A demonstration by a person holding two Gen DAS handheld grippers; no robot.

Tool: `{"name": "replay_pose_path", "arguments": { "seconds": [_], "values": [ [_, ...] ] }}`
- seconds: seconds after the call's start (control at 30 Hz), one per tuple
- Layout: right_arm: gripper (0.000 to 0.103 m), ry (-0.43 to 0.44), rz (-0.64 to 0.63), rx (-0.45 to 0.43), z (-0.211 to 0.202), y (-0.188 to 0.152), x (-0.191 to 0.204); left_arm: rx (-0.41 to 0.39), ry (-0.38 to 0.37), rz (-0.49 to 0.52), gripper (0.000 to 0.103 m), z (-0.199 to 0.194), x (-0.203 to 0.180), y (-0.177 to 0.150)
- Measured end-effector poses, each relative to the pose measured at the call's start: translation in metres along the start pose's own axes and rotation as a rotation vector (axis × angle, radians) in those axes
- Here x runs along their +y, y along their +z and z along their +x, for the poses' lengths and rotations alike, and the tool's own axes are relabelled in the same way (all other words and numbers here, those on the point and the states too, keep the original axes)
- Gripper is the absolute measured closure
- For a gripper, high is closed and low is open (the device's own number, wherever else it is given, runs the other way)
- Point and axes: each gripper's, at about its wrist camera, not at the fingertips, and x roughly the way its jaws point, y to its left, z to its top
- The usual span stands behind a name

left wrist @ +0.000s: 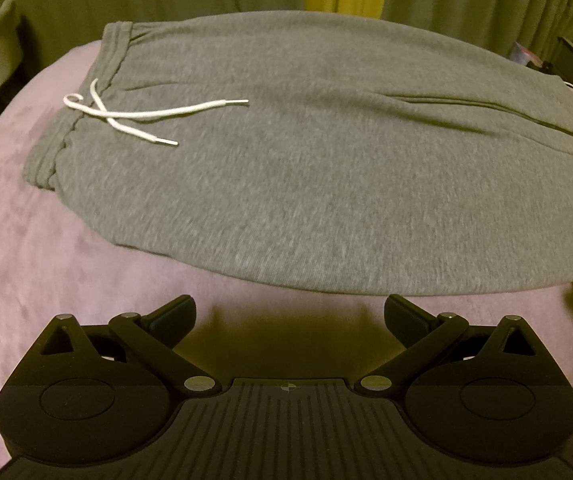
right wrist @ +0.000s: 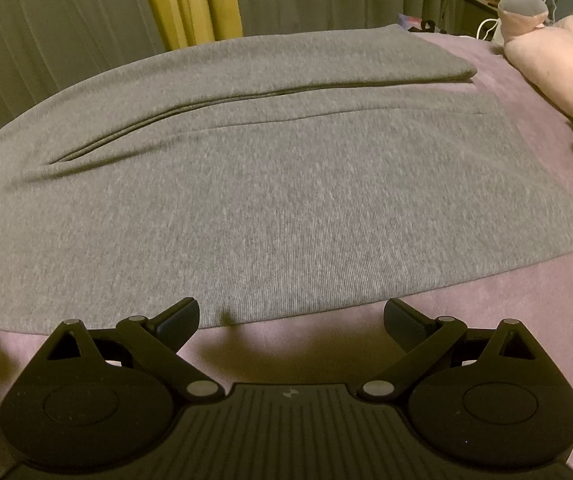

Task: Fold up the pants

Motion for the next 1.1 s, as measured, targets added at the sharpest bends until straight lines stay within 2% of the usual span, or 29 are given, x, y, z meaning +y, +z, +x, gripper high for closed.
{"name": "replay_pose_path", "arguments": {
  "seconds": [0.77, 1.1],
  "values": [
    [0.004, -0.002, -0.005, 0.019, 0.0032, 0.0004, 0.0012, -0.001, 0.001, -0.006, 0.0, -0.0007, 0.0015, -0.0001],
    [0.004, 0.026, -0.01, 0.028, 0.0052, 0.0024, 0.0005, 0.015, -0.014, -0.022, 0.0, 0.0018, 0.0038, 0.002]
  ]
}}
